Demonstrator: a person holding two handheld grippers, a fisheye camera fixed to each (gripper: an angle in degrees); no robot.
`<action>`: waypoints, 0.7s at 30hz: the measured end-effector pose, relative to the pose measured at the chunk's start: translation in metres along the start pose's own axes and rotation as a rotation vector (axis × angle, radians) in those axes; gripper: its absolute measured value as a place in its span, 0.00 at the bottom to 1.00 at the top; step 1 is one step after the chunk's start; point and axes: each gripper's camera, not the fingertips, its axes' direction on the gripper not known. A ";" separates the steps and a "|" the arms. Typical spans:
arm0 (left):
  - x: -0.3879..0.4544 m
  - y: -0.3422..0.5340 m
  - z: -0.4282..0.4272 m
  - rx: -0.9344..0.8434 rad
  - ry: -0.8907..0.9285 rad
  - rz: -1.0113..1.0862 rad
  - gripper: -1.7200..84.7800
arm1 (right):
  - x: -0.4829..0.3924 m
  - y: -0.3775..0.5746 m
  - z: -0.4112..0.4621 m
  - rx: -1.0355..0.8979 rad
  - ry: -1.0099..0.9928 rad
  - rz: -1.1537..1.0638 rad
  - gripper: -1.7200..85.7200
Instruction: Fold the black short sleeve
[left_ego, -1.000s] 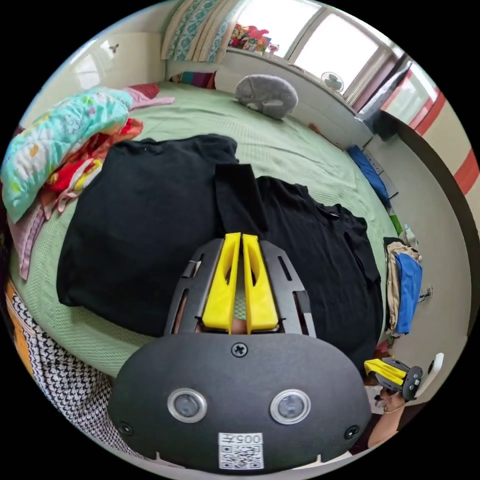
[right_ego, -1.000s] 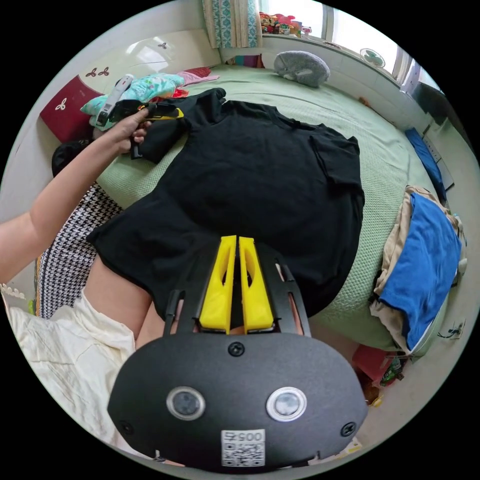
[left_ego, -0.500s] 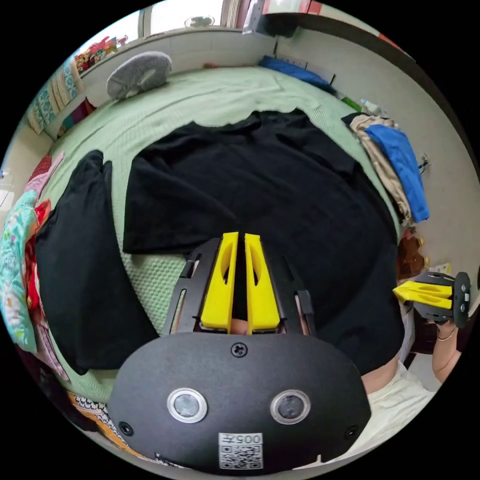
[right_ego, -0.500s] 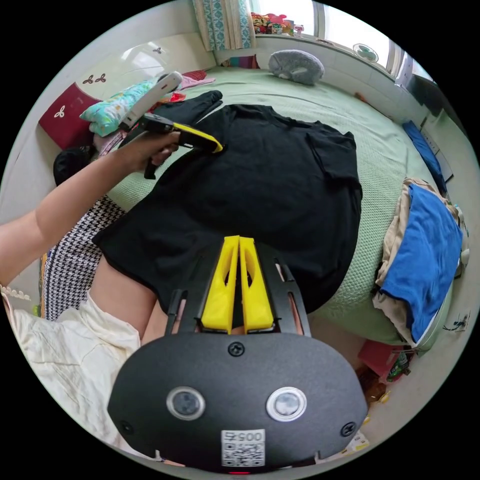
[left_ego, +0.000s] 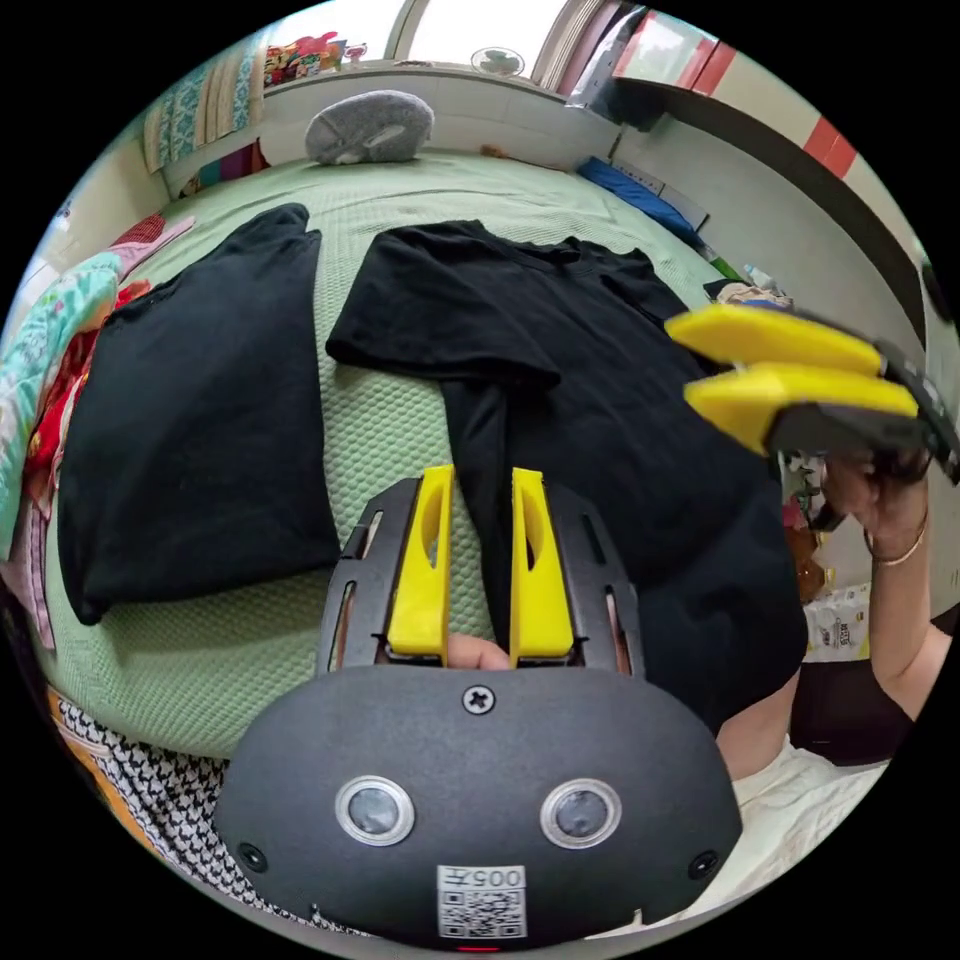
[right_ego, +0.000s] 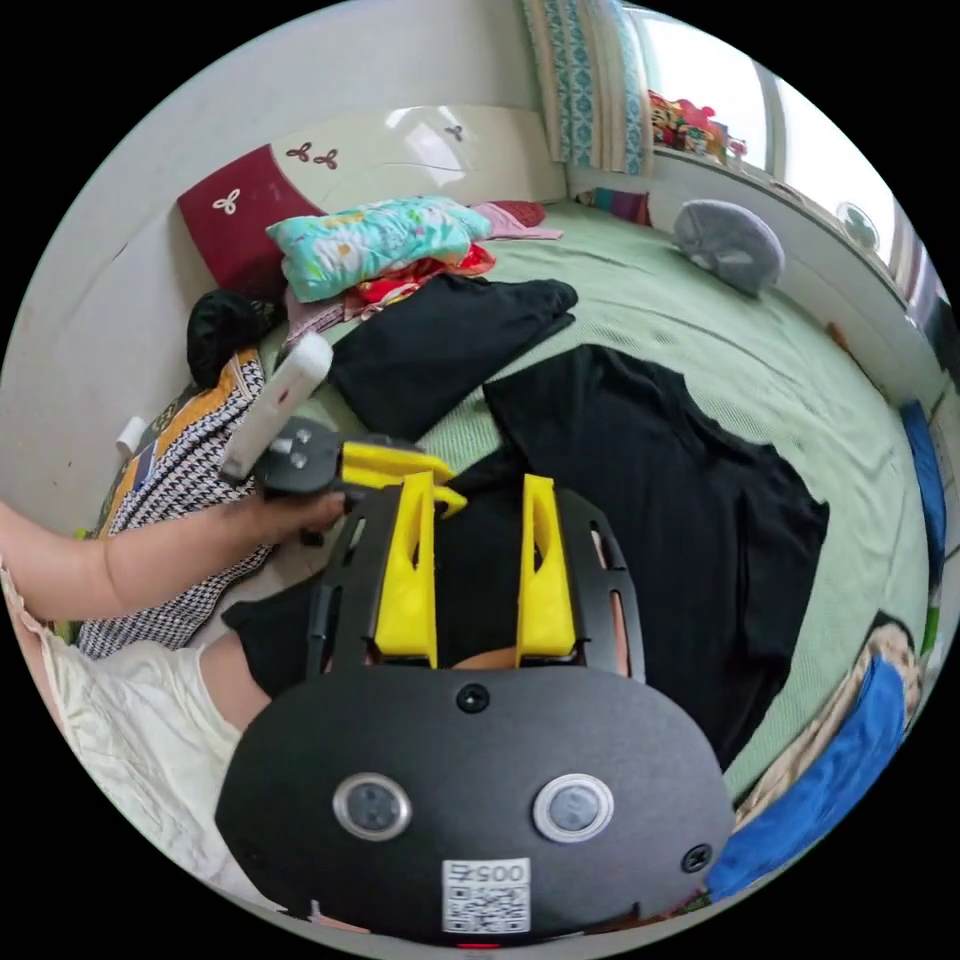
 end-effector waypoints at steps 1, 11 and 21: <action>0.000 0.003 0.003 0.020 -0.003 0.002 0.13 | 0.001 -0.020 0.017 -0.013 0.011 -0.013 0.15; 0.001 0.009 0.022 0.050 -0.026 0.009 0.13 | 0.020 -0.106 0.134 -0.192 0.081 0.052 0.15; -0.007 0.008 0.030 0.053 -0.013 0.020 0.13 | 0.088 -0.104 0.081 0.000 0.061 0.214 0.01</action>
